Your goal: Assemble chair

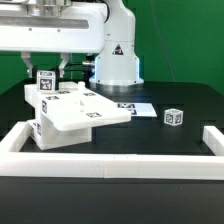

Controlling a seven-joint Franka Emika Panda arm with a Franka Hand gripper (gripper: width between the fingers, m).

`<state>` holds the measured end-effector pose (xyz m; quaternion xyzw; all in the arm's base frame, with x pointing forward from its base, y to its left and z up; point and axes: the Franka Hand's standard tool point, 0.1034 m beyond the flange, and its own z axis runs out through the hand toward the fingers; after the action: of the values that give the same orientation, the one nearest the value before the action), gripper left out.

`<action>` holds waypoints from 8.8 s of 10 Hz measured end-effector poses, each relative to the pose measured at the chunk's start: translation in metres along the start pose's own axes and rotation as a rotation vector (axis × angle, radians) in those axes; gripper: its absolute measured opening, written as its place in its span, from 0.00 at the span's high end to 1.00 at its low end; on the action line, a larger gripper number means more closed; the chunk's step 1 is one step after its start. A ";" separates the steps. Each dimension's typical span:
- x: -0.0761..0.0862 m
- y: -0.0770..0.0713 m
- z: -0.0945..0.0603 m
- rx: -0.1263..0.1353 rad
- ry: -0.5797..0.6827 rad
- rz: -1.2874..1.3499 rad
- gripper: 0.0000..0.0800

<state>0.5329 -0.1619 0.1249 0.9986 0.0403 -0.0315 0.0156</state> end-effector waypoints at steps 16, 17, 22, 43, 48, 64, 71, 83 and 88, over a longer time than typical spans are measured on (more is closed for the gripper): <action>0.004 0.007 0.000 -0.016 0.042 0.247 0.19; 0.003 0.007 0.000 -0.018 0.041 0.184 0.19; 0.004 0.009 -0.002 -0.041 0.038 -0.187 0.19; 0.002 0.017 -0.005 -0.069 0.027 -0.169 0.64; 0.002 0.017 -0.004 -0.057 0.042 0.300 0.64; 0.000 0.019 -0.004 -0.075 0.024 -0.365 0.19; 0.003 0.018 -0.006 -0.090 -0.009 -0.814 0.19; -0.003 0.021 0.007 -0.083 -0.032 -0.767 0.55; -0.003 0.021 0.007 -0.083 -0.021 -0.544 0.64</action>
Offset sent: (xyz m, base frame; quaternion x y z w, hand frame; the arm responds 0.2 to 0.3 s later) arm -0.0072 -0.0036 -0.0072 0.0075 0.0161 0.2008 0.9795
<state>0.5313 -0.1829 0.1184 0.9491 0.3082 -0.0434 0.0480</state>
